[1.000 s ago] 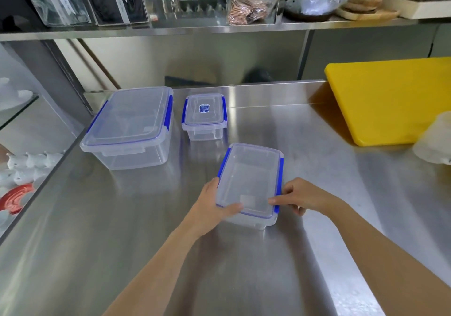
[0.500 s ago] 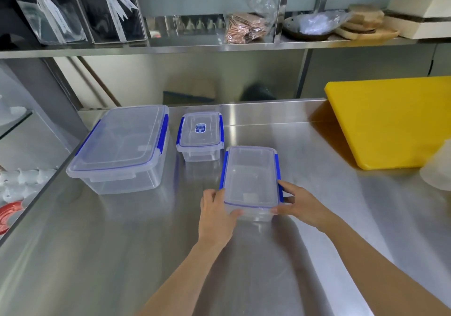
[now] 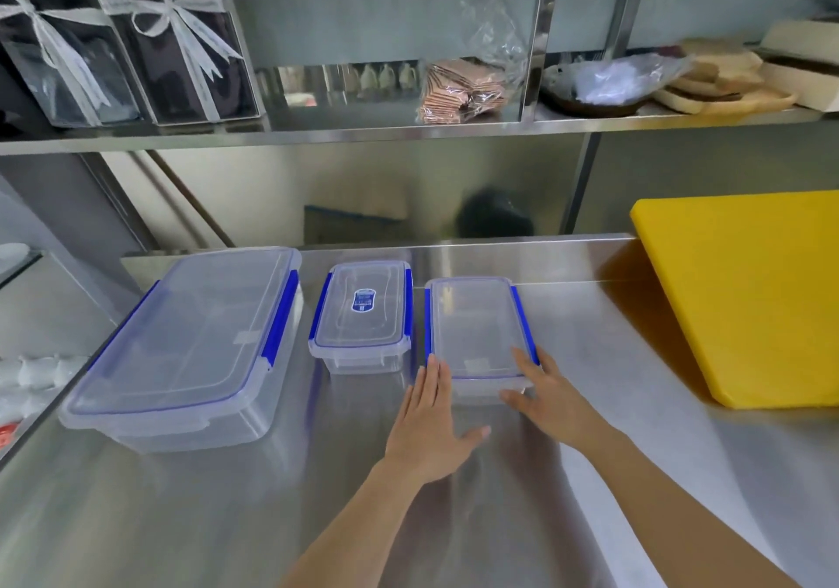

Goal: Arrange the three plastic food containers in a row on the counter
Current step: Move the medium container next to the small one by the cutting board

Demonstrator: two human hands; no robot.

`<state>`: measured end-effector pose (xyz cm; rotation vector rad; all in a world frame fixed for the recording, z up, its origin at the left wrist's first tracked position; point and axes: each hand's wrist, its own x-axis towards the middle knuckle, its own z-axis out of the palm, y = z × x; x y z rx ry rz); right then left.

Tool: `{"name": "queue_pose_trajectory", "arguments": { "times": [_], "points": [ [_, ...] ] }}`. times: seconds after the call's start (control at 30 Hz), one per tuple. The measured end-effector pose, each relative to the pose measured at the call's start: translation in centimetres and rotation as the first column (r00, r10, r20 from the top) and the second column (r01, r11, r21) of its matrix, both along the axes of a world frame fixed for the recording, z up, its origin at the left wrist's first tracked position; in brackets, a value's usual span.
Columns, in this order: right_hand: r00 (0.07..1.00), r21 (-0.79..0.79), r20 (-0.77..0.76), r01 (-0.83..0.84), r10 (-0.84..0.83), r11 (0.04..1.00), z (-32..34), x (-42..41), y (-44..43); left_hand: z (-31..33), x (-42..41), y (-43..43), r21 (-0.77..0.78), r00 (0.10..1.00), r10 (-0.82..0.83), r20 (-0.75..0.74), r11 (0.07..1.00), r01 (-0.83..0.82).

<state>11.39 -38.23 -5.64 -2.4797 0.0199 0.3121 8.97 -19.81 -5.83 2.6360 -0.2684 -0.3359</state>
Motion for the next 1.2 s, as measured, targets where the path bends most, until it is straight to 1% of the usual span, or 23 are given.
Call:
{"name": "queue_pose_trajectory", "arguments": {
  "times": [0.13,0.2,0.23,0.3,0.33,0.4,0.47,0.5,0.57,0.63,0.7,0.77,0.83,0.9,1.03,1.13,1.2],
  "points": [
    [1.000,0.019,0.014,0.001,-0.002,1.000,-0.4,3.4,-0.5,-0.1,3.3,-0.9,-0.053,0.998,0.031,-0.056,0.998,-0.034],
    [1.000,0.040,0.021,0.006,-0.007,0.999,-0.8,4.6,-0.7,-0.2,4.5,-1.2,-0.145,0.996,0.059,-0.073,0.987,-0.069],
    [1.000,0.070,0.019,0.016,-0.017,0.997,-0.8,5.1,-0.7,-0.3,5.0,-1.3,-0.224,0.993,0.092,-0.074,0.969,-0.106],
    [0.999,0.168,0.006,0.048,-0.049,0.985,-1.0,5.8,-0.7,-0.9,6.0,-1.3,-0.408,0.977,0.194,-0.087,0.888,-0.213],
    [0.998,0.208,-0.002,0.069,-0.070,0.976,-1.0,6.1,-0.6,-1.1,6.5,-1.3,-0.470,0.961,0.257,-0.105,0.838,-0.276],
    [0.992,0.262,-0.013,0.124,-0.125,0.957,-1.2,6.7,-0.4,-1.3,7.3,-1.3,-0.555,0.907,0.375,-0.191,0.720,-0.415],
    [0.984,0.325,-0.015,0.171,-0.175,0.930,-1.3,7.1,-0.2,-1.3,7.9,-1.7,-0.605,0.839,0.429,-0.335,0.585,-0.540],
    [0.982,0.350,-0.013,0.180,-0.187,0.919,-1.3,7.2,-0.1,-1.3,8.2,-2.0,-0.615,0.813,0.443,-0.378,0.537,-0.578],
    [0.980,0.384,-0.017,0.191,-0.200,0.904,-1.5,7.5,-0.1,-1.2,8.6,-2.4,-0.617,0.781,0.482,-0.396,0.490,-0.615],
    [0.978,0.404,-0.031,0.199,-0.204,0.893,-1.7,7.7,-0.6,-0.9,8.7,-2.9,-0.624,0.766,0.526,-0.370,0.471,-0.624],
    [0.975,0.423,-0.026,0.211,-0.221,0.881,-1.9,7.7,-1.5,-0.8,8.4,-3.7,-0.640,0.760,0.534,-0.370,0.447,-0.625],
    [0.962,0.440,-0.009,0.250,-0.274,0.863,-1.9,7.6,-2.5,-0.6,8.0,-5.1,-0.651,0.773,0.514,-0.372,0.448,-0.612],
    [0.935,0.413,0.016,0.317,-0.355,0.854,-1.7,7.0,-3.9,-0.7,7.9,-6.9,-0.659,0.793,0.479,-0.376,0.464,-0.593],
    [0.908,0.372,0.049,0.370,-0.416,0.851,-1.6,6.5,-5.7,-0.7,8.0,-9.1,-0.655,0.816,0.445,-0.369,0.498,-0.568],
    [0.866,0.348,0.062,0.447,-0.496,0.824,-1.2,6.5,-9.9,-1.0,8.7,-13.5,-0.631,0.863,0.370,-0.344,0.589,-0.504],
    [0.864,0.342,0.072,0.447,-0.498,0.826,-1.0,6.5,-12.6,-1.2,9.3,-16.1,-0.597,0.890,0.326,-0.319,0.660,-0.456],
    [0.873,0.346,0.056,0.438,-0.484,0.830,-1.1,6.4,-13.4,-1.4,9.6,-17.0,-0.585,0.889,0.334,-0.313,0.670,-0.458]
  ]
}}
